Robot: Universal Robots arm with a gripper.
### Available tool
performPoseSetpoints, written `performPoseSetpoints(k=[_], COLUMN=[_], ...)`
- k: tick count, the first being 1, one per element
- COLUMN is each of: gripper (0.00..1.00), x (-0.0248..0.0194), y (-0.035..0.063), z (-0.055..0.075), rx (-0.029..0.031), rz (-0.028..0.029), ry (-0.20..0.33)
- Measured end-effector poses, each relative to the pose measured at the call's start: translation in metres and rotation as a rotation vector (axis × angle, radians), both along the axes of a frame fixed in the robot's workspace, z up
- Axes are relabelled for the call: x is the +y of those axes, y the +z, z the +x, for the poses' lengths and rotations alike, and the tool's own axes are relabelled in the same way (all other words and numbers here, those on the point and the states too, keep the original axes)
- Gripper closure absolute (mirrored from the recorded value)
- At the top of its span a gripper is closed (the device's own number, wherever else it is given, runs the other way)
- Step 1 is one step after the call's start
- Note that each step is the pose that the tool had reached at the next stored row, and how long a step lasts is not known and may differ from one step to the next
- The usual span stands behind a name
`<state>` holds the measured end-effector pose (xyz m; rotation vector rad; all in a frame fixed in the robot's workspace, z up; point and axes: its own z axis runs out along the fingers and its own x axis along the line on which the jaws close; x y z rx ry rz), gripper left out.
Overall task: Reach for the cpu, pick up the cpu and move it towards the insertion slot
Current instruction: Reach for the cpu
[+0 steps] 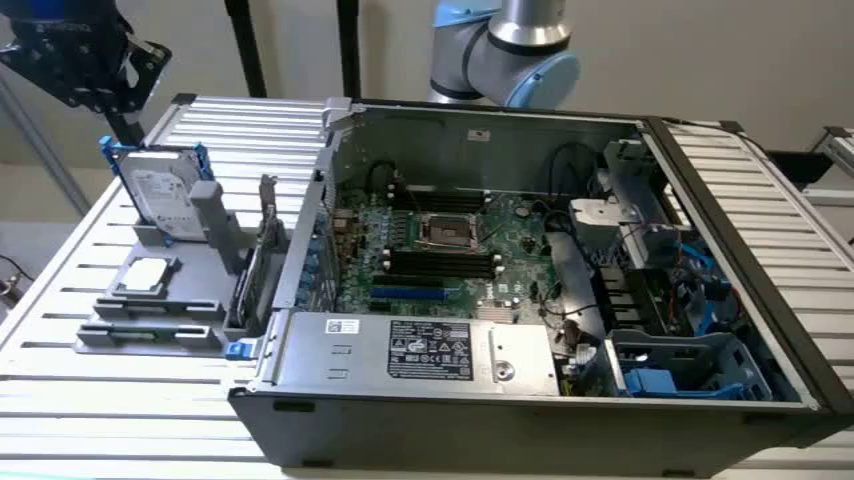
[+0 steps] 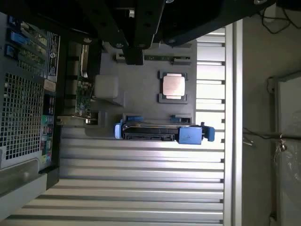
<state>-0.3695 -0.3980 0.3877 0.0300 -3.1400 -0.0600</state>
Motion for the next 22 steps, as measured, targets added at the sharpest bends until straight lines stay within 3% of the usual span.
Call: performPoseSetpoints(k=[12, 22], gripper=[0.89, 0.89], x=[0.0, 0.0], y=[0.0, -0.0067], z=[-0.001, -0.043], rx=[0.0002, 0.0002], rz=[-0.0001, -0.0011], ry=[0.0, 0.0])
